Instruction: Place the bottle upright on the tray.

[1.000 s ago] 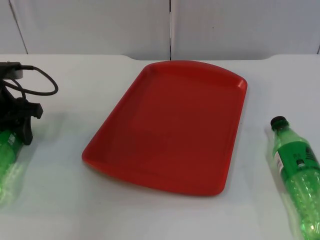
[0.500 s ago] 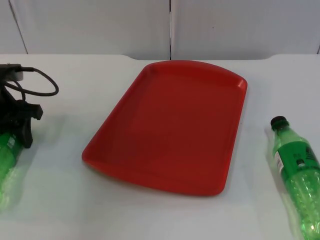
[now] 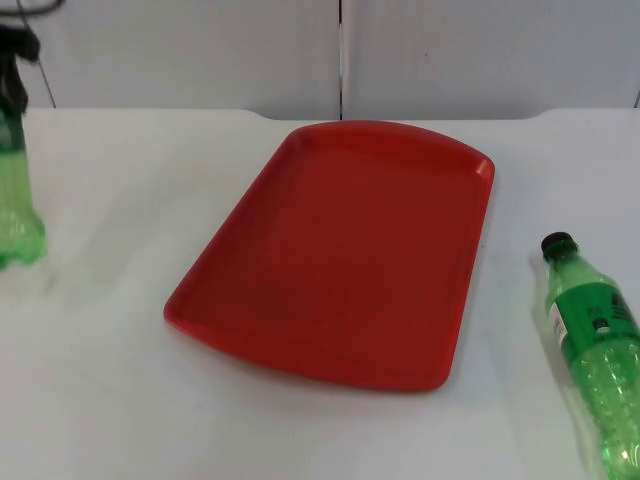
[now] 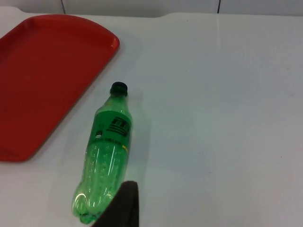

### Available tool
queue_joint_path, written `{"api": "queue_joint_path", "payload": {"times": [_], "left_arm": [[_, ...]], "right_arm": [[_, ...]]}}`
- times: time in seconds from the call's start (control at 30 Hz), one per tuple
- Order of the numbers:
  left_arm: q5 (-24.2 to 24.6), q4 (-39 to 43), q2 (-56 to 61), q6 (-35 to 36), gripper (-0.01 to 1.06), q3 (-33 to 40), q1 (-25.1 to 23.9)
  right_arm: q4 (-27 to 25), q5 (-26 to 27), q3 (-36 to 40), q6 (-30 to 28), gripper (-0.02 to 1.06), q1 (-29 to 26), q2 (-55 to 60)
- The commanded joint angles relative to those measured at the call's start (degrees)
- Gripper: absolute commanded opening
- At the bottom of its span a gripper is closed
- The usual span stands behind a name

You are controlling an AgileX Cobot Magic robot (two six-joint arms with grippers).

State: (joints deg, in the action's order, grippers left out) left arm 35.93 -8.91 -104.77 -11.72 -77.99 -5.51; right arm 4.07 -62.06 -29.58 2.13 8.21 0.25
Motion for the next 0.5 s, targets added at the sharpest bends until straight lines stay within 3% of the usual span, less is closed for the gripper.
{"api": "queue_joint_path", "payload": {"times": [0.0, 0.2, 0.47], "left_arm": [[-3.04, -5.07, 4.54, -2.63, 0.0, -0.06, 0.14], [-3.61, -12.39, 7.88, -9.23, 0.0, -0.06, 0.53], [-5.8, -26.35, 8.98, -24.74, 0.0, -0.06, 4.71]], "right_arm": [[-0.3, 0.36, 0.01, 0.0, 1.05, -0.23, -0.25], [-0.3, 0.36, 0.01, 0.0, 1.05, -0.23, -0.25], [-0.3, 0.36, 0.01, 0.0, 1.05, -0.23, -0.25]]}}
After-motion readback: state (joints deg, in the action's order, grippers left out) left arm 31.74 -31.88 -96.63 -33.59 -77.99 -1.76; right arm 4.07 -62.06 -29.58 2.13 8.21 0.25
